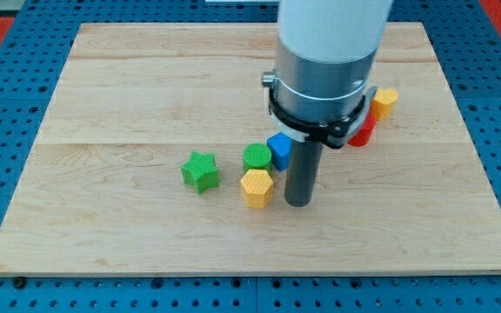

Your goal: Push the green star and yellow hexagon along with green circle towards red circle

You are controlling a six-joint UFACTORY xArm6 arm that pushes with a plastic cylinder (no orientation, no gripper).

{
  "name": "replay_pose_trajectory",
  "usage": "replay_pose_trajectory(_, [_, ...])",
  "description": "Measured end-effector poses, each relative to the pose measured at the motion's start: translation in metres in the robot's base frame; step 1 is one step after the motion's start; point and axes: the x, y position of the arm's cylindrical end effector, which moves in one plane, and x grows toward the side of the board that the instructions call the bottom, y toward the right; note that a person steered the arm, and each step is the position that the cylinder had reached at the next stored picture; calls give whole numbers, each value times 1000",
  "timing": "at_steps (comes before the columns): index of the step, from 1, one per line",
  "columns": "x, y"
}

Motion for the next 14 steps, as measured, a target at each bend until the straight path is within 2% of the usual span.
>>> replay_pose_trajectory(3, [-5,-62])
replay_pose_trajectory(4, [40,-76])
replay_pose_trajectory(5, [53,-123])
replay_pose_trajectory(6, [15,-185])
replay_pose_trajectory(7, [-31,-179])
replay_pose_trajectory(9, [-26,-141])
replay_pose_trajectory(14, [-23,-3])
